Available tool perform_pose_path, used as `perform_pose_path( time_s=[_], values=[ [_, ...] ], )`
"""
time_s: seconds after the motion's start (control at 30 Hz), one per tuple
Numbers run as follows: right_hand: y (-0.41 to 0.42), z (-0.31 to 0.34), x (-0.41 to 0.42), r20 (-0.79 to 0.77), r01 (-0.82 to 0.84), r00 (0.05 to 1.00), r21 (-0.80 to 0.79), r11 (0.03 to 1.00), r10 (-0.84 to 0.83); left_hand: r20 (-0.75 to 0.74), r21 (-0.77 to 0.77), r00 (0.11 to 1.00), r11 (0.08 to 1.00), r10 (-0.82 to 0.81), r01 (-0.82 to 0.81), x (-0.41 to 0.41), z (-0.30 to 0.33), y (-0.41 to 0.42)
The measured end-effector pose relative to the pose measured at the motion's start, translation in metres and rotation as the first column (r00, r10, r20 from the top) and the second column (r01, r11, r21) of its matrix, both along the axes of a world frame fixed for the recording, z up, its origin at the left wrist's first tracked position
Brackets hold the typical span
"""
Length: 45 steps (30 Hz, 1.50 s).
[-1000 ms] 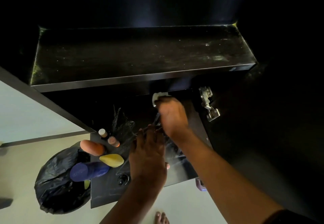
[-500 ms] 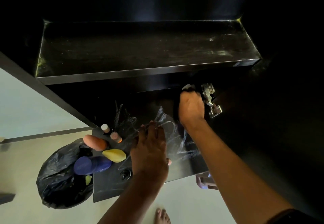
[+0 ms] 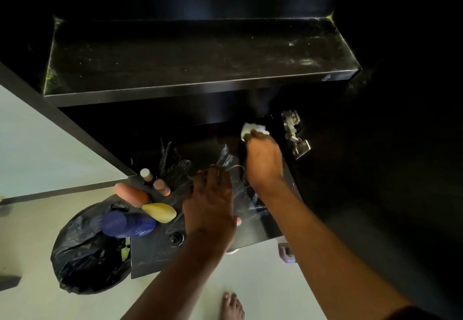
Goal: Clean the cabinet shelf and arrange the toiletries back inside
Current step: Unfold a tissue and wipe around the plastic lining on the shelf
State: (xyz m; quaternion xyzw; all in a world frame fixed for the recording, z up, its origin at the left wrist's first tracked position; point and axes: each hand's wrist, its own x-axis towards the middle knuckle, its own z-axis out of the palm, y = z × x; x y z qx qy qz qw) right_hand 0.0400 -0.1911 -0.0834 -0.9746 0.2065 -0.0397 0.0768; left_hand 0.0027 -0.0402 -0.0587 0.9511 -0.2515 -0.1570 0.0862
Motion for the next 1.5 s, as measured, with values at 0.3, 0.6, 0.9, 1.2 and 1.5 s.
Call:
perform_pose_path(
  time_s=[0.3, 0.6, 0.9, 1.2, 1.5],
  values=[
    [0.024, 0.004, -0.038, 0.069, -0.099, 0.994, 0.199, 0.975, 0.087, 0.039, -0.032, 0.999, 0.999, 0.012, -0.011, 0.001, -0.003, 0.002],
    [-0.013, 0.006, -0.041, 0.051, 0.137, 0.989, -0.014, 0.991, -0.136, 0.022, 0.014, 1.000, 1.000, 0.005, -0.005, 0.000, -0.002, 0.000],
    [0.022, 0.000, -0.102, 0.101, -0.113, 0.990, 0.203, 0.973, 0.094, 0.039, 0.021, 0.999, 1.000, 0.013, -0.013, 0.001, 0.002, -0.002],
    [-0.003, 0.009, -0.078, 0.019, 0.172, 0.985, 0.024, 0.985, -0.172, 0.007, 0.099, 0.999, 0.995, -0.033, 0.032, 0.003, 0.006, -0.002],
    [0.008, 0.012, -0.142, -0.079, 0.154, 0.986, 0.064, 0.986, -0.149, -0.055, 0.200, 0.996, 0.976, -0.072, 0.082, 0.007, 0.012, -0.005]
  ],
)
